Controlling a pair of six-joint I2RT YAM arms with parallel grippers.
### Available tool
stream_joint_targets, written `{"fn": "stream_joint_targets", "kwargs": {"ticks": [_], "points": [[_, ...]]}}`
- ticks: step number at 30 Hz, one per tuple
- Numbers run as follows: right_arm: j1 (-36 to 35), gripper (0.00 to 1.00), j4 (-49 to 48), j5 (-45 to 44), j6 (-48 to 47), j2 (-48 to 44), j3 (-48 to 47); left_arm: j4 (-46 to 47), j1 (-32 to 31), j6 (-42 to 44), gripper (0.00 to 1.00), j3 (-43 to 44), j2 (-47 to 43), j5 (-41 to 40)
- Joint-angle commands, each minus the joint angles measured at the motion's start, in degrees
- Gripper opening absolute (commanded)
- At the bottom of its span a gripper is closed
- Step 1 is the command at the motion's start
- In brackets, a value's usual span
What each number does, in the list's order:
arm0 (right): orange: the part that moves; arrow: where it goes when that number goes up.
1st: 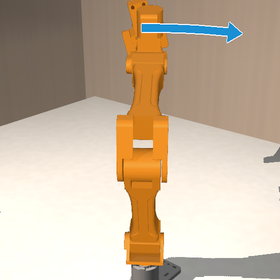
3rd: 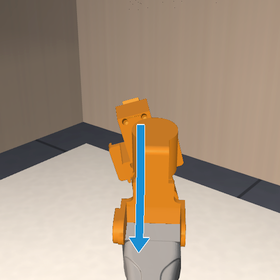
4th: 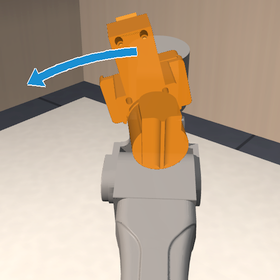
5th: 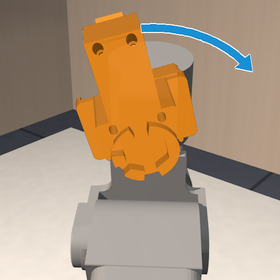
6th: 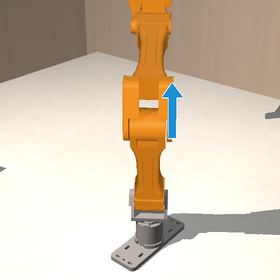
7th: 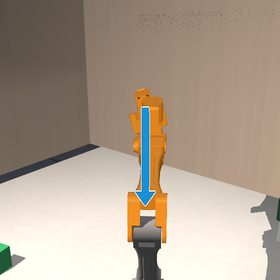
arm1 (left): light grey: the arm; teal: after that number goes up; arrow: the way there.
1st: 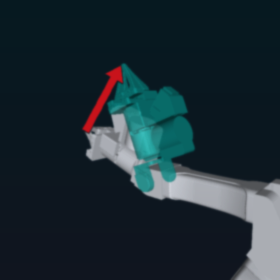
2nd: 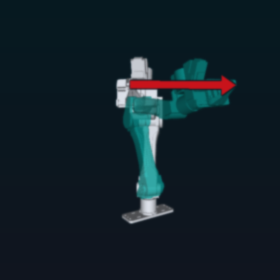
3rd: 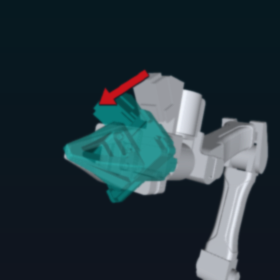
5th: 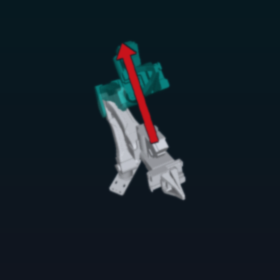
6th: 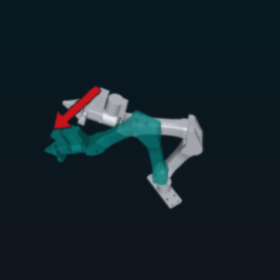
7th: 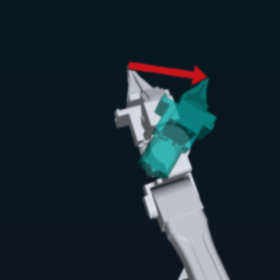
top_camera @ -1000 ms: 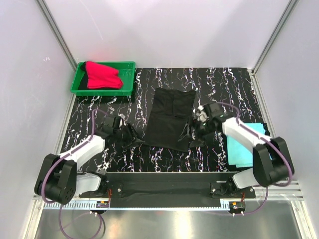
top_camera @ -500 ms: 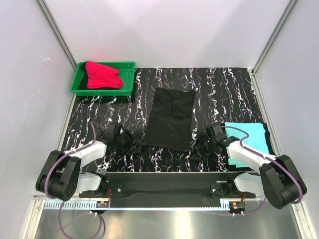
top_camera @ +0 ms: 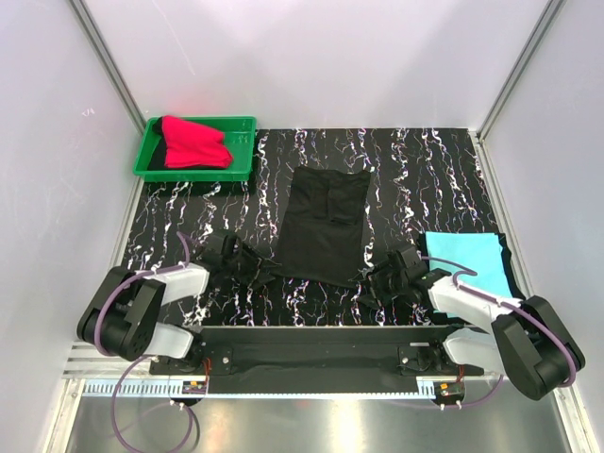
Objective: Fold and stack the t-shirts
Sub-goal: Fold the tshirt
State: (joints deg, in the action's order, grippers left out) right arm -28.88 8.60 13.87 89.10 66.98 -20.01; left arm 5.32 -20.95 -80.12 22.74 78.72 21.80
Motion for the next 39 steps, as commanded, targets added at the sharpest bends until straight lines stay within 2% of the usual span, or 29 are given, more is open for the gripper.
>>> {"fn": "stream_joint_targets", "kwargs": {"ticks": [1,8,13,20,29,33,36,37,39], "points": [[-1.4,0.61,0.0,-4.5,4.1,1.3,0.2,2.0,-0.1,-2.0,0.51,-1.6,1.4,-3.3],[-2.1,0.59,0.1,-5.6,7.3,4.0,0.8,0.9,0.0,-2.4,0.47,-1.9,1.4,-4.6],[-3.0,0.53,1.2,-7.7,11.3,3.2,1.4,0.0,0.2,-2.1,0.46,-2.8,1.3,-5.1],[-3.4,0.52,1.8,-9.6,12.7,6.2,0.9,1.6,0.9,-1.4,0.45,-3.1,3.1,-5.1],[-3.4,0.49,1.8,-10.2,12.8,9.0,0.4,2.6,2.1,0.5,0.38,-2.8,4.9,-4.9],[-3.4,0.37,1.9,-10.4,13.2,9.3,1.0,3.2,2.4,1.2,0.32,-2.6,5.8,-4.5],[-3.4,0.22,1.9,-10.6,12.6,10.2,1.2,3.2,2.5,1.6,0.26,-2.4,6.1,-4.3],[-3.4,0.12,1.9,-10.6,12.5,10.4,1.2,3.3,2.5,1.9,0.24,-2.4,6.3,-4.1],[-3.3,0.05,1.8,-10.7,11.4,11.2,1.0,2.9,2.5,2.5,0.19,-2.0,6.4,-4.0]]}}
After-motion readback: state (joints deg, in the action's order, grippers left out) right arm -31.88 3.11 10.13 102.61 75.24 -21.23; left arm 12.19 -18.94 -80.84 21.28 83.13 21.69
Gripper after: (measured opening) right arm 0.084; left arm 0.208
